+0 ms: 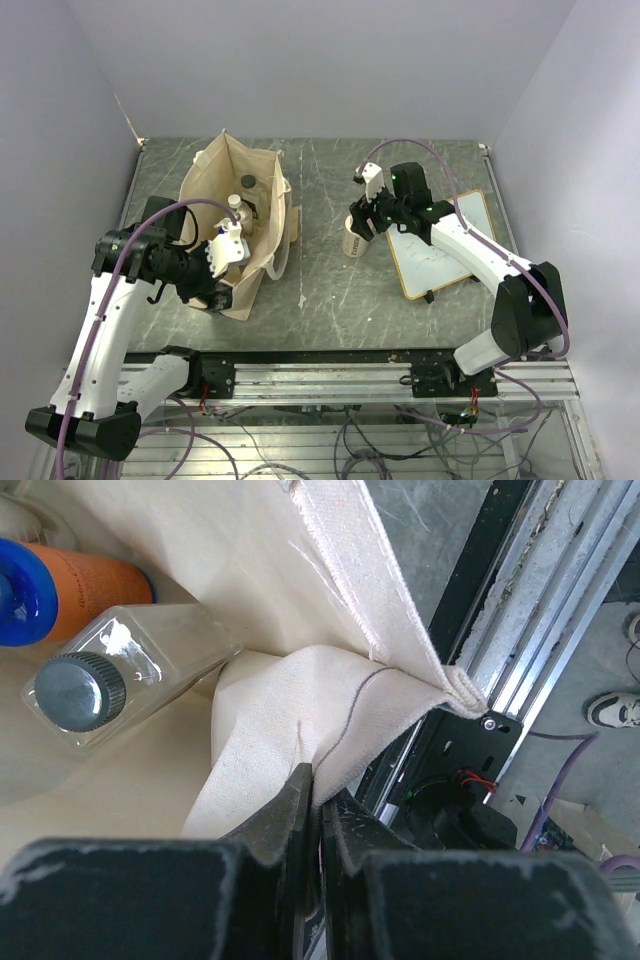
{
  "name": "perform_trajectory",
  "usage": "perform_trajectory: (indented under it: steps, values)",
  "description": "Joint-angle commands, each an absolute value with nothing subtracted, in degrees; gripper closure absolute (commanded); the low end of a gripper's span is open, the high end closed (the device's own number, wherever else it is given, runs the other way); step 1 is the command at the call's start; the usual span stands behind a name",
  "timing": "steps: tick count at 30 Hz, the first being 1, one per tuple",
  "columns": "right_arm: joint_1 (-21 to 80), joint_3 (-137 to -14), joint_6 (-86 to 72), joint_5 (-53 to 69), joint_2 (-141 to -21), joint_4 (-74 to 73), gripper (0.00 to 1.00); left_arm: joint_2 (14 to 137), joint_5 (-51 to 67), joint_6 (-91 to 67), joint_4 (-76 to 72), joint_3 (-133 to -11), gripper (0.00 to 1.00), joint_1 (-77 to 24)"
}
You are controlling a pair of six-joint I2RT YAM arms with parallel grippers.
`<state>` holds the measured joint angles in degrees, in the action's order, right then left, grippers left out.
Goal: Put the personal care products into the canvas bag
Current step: Pick up the care product from the center of the board.
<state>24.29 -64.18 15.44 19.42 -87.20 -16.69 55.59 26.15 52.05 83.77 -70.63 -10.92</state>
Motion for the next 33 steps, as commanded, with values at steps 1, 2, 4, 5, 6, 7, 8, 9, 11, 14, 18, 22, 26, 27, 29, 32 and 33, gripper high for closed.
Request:
perform_trajectory:
  steps: [1,2,4,5,6,7,8,9,11,14,18,22,26,27,29,32,33]
  values:
    - [23.73,-65.48,15.67,21.24,-87.83,-16.75,0.35,56.07,25.27,52.37,82.93,-71.72,0.84,-10.63]
    - [23.63,-65.48,15.60,21.45,-87.93,-16.66,0.36,56.02,25.19,52.38,83.07,-71.72,0.84,-10.57]
    - [23.64,-65.47,15.56,21.89,-87.87,-16.38,0.37,55.63,24.98,52.38,83.31,-71.52,0.84,-10.59]
    - [23.64,-65.36,15.48,22.12,-87.89,-16.17,0.37,55.38,24.84,52.32,83.24,-71.29,0.84,-10.63]
    - [23.64,-65.27,15.47,22.21,-87.93,-16.03,0.38,55.13,24.73,52.23,83.19,-71.14,0.84,-10.63]
    - [23.64,-65.22,15.53,22.26,-88.02,-16.00,0.39,54.89,24.58,52.14,83.15,-70.92,0.84,-10.62]
    - [23.63,-65.22,15.48,22.24,-88.17,-15.90,0.40,54.63,24.43,52.00,83.10,-70.70,0.84,-10.61]
    - [23.64,-65.25,15.40,22.24,-88.38,-15.91,0.40,54.39,24.38,51.84,83.00,-70.48,0.84,-10.59]
    - [23.67,-65.65,15.18,22.32,-88.79,-15.90,0.43,53.92,24.20,51.29,82.89,-70.25,0.84,-10.62]
    - [23.69,-66.37,15.07,22.50,-89.33,-15.97,0.48,53.08,24.07,50.21,82.85,-69.89,0.84,-10.56]
    - [23.66,-66.38,15.05,22.43,-89.45,-15.78,0.58,52.03,23.80,48.40,82.85,-69.70,0.81,-10.57]
    - [23.64,-65.97,14.51,22.67,-89.15,-15.64,0.68,51.12,22.95,47.45,83.20,-69.65,0.75,-10.59]
    - [23.65,-65.71,14.41,22.65,-89.08,-15.60,0.59,50.35,22.93,46.73,83.04,-69.43,0.72,-10.62]
    - [23.64,-65.86,14.29,22.60,-89.09,-15.43,0.55,50.34,22.95,46.51,82.91,-69.48,0.72,-10.57]
    - [23.69,-66.23,14.16,22.48,-89.31,-15.23,0.47,50.48,22.83,46.24,82.79,-69.67,0.72,-10.63]
    - [23.64,-66.65,14.07,22.37,-89.88,-15.04,0.42,50.51,22.76,46.14,83.03,-69.86,0.72,-10.63]
    - [23.70,-66.82,13.94,22.33,-90.04,-15.10,0.41,50.51,22.76,46.16,83.13,-69.94,0.72,-10.58]
